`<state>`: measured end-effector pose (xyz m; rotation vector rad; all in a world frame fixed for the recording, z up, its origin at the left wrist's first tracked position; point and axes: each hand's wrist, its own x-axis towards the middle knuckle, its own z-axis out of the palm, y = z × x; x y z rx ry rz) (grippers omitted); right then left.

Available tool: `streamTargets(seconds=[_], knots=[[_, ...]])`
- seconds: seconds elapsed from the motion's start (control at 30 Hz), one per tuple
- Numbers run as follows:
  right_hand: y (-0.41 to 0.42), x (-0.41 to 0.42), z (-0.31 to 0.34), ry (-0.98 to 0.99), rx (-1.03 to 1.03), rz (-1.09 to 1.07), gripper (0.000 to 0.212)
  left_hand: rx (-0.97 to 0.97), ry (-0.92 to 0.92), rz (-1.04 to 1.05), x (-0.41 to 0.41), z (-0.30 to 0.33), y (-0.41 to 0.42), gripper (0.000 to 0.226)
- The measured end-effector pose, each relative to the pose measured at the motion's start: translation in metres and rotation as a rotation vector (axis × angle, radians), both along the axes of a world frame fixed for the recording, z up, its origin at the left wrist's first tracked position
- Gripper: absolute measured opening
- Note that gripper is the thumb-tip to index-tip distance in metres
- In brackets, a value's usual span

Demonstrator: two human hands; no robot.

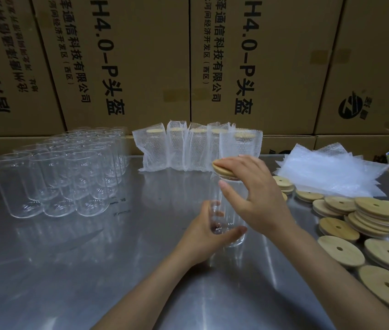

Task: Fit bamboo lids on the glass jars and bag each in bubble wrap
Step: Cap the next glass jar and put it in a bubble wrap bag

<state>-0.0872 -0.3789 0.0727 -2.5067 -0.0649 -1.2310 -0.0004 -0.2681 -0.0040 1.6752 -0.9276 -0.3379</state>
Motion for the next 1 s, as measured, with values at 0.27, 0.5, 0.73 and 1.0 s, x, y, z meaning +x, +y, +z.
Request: streamTargets(seconds=[0.27,0.5,0.73,1.0], knots=[[0.000,0.000,0.001,0.002,-0.010,0.001,0.032,-0.014,-0.005,-0.013,0.000,-0.002,-0.001,0.080],[-0.006,0.000,-0.008,-0.071,0.128,0.108,0.037,0.008,-0.005,0.012,0.001,-0.003,0.000,0.091],[-0.086,0.019,-0.042,0.112,0.490,-0.335,0.034,0.034,-0.028,0.039,0.001,-0.002,0.000,0.089],[-0.155,0.038,-0.048,0.361,0.370,-0.653,0.041,0.027,-0.017,0.019,0.004,-0.002,-0.002,0.074]])
